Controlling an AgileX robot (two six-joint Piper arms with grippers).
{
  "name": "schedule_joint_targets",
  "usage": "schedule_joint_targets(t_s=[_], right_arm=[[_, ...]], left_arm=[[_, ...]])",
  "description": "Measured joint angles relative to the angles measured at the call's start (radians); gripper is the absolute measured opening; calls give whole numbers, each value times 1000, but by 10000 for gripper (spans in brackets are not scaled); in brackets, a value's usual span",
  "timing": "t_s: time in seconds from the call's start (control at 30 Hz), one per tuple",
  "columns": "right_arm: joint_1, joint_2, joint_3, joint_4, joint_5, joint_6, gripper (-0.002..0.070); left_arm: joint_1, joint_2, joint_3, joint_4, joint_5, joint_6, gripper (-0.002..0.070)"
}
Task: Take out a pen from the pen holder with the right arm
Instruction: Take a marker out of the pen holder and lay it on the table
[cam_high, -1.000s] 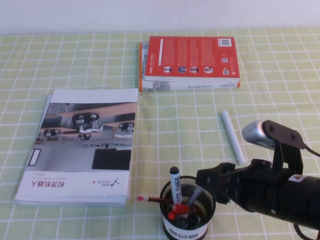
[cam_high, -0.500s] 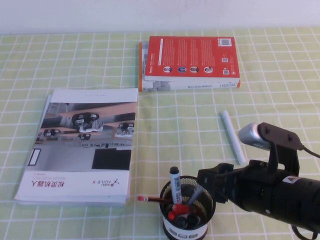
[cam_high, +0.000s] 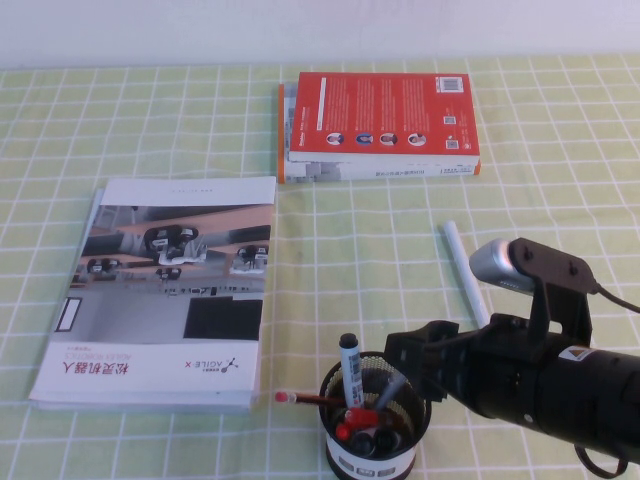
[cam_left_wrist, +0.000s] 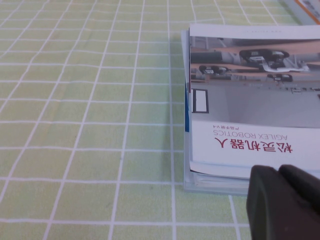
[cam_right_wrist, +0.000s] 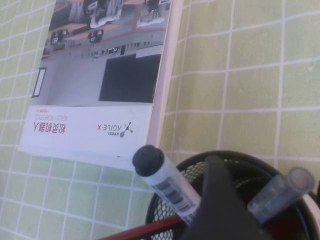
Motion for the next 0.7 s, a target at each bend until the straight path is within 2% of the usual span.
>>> schedule_joint_targets(t_s=[0.33,0.43,0.6,0.7], right_arm=[[8,21,-4,-2,4,0,341],[10,21,-15,-4,4,0,298],[10,21,-19,-11,4,0,172],[10,21,-19,-16,4,0,126]], left_arm=[[0,0,0,0,0,0,-5],[0,0,0,0,0,0,-5],[0,0,0,0,0,0,-5],[0,0,0,0,0,0,-5]])
